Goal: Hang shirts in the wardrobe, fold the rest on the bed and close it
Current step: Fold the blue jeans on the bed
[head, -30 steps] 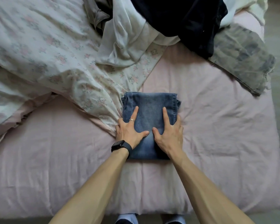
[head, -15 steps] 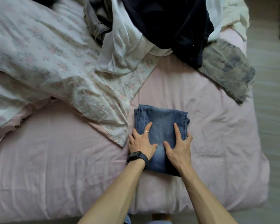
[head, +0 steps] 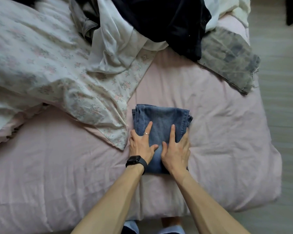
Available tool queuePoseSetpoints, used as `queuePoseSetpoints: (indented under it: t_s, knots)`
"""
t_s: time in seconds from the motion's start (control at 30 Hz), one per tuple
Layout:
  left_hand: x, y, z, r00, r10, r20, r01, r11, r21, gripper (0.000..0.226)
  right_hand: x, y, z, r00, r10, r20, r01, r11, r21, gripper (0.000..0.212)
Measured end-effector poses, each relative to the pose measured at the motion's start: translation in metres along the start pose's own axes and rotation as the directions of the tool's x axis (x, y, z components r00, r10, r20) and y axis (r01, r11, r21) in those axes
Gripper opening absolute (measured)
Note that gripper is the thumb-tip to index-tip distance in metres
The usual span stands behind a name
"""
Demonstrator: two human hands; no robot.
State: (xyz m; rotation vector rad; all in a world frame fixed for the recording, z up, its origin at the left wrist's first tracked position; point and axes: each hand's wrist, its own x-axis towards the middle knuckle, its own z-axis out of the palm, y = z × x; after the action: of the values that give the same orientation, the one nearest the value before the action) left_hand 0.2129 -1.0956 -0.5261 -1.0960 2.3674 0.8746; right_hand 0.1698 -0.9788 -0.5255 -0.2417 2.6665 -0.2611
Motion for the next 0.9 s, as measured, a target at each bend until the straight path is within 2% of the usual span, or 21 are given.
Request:
queuePoseSetpoints:
  t_s: [0.17, 0.3, 0.47, 0.67, 0.9]
  knots:
    - [0.008, -0.006, -0.002, 0.999, 0.025, 0.025, -0.022, 0.994, -0.102, 0.099, 0.008, 0.007, -0.005, 0.999, -0.035, 0.007, 0.033, 0.981, 0.193, 0.080]
    - [0.002, -0.001, -0.002, 1.000, 0.012, 0.019, -0.011, 0.997, -0.070, 0.099, 0.004, 0.008, -0.004, 0.999, -0.043, -0.012, 0.045, 0.983, 0.177, 0.080]
    - [0.003, -0.003, -0.006, 0.999, 0.031, 0.043, -0.029, 0.998, -0.055, 0.100, 0.001, 0.000, 0.000, 0.998, 0.055, -0.034, -0.046, 0.973, 0.228, 0.080]
    - [0.003, -0.004, -0.004, 0.999, 0.018, 0.034, -0.017, 1.000, -0.025, 0.099, 0.002, 0.001, -0.002, 0.998, 0.058, -0.016, -0.054, 0.980, 0.193, 0.078]
    - [-0.012, 0.002, -0.020, 0.999, 0.038, 0.011, -0.037, 0.999, -0.025, 0.096, -0.008, -0.006, -0.013, 0.998, -0.052, -0.026, 0.053, 0.998, 0.037, 0.071]
